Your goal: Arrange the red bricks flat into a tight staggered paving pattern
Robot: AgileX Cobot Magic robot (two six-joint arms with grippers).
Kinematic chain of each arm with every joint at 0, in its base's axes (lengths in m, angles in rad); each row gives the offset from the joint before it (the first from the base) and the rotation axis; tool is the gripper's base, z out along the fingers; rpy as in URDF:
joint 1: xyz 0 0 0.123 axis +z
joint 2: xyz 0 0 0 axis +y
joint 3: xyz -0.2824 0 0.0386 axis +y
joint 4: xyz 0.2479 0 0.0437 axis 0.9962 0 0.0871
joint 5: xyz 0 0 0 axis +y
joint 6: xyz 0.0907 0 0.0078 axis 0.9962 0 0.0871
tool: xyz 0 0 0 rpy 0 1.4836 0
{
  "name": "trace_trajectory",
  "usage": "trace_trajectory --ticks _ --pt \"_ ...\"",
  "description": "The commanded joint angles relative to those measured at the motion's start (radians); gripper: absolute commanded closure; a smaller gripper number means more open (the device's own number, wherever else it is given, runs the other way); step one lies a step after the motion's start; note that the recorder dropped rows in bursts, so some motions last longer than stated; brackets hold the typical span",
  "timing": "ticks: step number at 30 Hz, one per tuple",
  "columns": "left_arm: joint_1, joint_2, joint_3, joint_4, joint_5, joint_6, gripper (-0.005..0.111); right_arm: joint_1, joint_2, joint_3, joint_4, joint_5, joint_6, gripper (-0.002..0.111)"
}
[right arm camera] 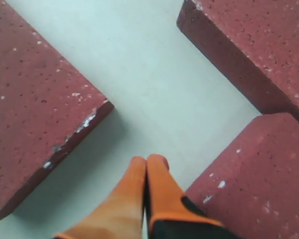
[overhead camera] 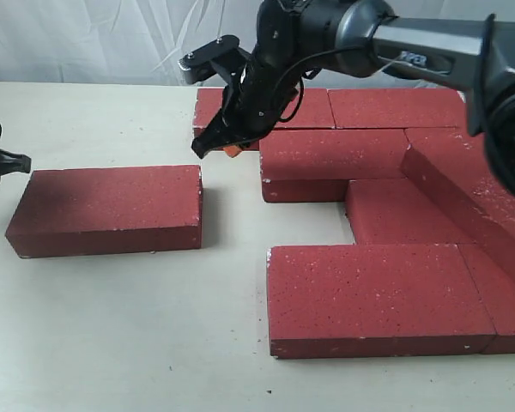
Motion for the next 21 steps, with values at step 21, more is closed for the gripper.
trace_trajectory --ticks 21 --pt "0.003 0.084 -0.052 -0.498 0.184 0.506 0.107 0.061 0.207 -0.169 0.003 0.063 0.034 0.109"
